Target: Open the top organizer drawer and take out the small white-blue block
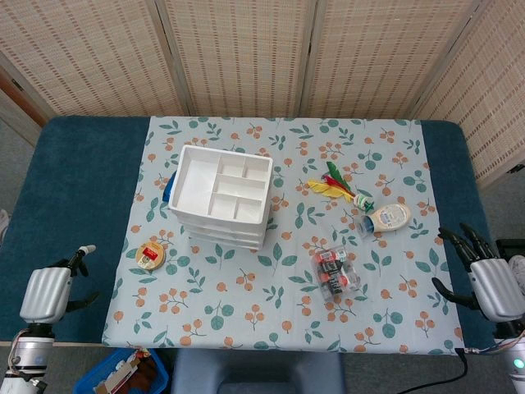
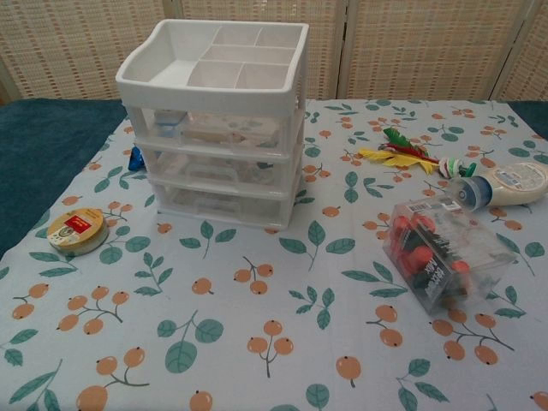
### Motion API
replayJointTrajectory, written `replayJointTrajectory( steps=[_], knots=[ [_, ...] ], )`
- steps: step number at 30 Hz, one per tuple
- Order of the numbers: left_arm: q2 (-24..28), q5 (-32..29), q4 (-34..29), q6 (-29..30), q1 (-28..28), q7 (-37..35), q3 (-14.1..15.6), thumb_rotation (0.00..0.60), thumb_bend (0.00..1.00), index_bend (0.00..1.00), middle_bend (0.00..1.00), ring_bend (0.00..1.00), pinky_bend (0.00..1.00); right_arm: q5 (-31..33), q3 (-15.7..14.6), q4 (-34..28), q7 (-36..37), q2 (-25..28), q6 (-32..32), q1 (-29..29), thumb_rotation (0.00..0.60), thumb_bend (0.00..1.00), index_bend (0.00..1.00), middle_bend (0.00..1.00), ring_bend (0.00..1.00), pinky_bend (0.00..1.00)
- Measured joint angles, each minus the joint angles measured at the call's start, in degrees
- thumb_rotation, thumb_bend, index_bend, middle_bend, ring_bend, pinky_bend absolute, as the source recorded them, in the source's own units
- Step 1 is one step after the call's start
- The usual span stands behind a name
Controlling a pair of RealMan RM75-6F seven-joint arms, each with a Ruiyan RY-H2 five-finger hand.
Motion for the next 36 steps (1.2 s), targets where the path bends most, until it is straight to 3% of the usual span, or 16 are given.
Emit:
replayJointTrajectory(
  steps=[6,13,19,26,36],
  knots=[
    [-0.7,1.8,-1.8,-5.3,-2.7,-7.1,-0.1,0.600,0.08,0.27,0.61,0.62,0.84,-0.3,0.3,0.0,0.4,0.5,0.2,0.3,0.600,0.29,0.07,0.21,0.08,0.13],
    [-3.8,3.1,-2.4,-11.1,-6.6,-16.9,-1.1,0.600,0.17,0.28,0.73,0.76,0.98,-0.4,0.2,-0.4,0.4,0.7,0.3,0.4,0.600,0.29,0.07,0.21,0.08,0.13],
    [-7.4,4.0,-1.6,-16.3,-10.3,-26.8,-2.0,0.600,0.24,0.23,0.90,0.98,1.00,-0.7,0.1,-0.5,0.5,0.9,1.1,0.0,0.600,0.29,0.07,0.21,0.08,0.13],
    [-12.0,-1.1,-1.4,-23.3,-13.8,-36.9,-3.9,0.600,0.27,0.12,0.93,1.00,1.00,-0.7,-0.1,-0.5,0.7,0.9,1.3,-0.3,0.600,0.29,0.07,0.21,0.08,0.13],
    [-20.6,-6.9,-0.7,-25.7,-15.5,-48.1,-7.6,0.600,0.29,0.11,0.93,1.00,1.00,-0.8,0.0,-0.8,0.3,0.8,1.2,-0.1,0.600,0.29,0.07,0.21,0.08,0.13]
  ],
)
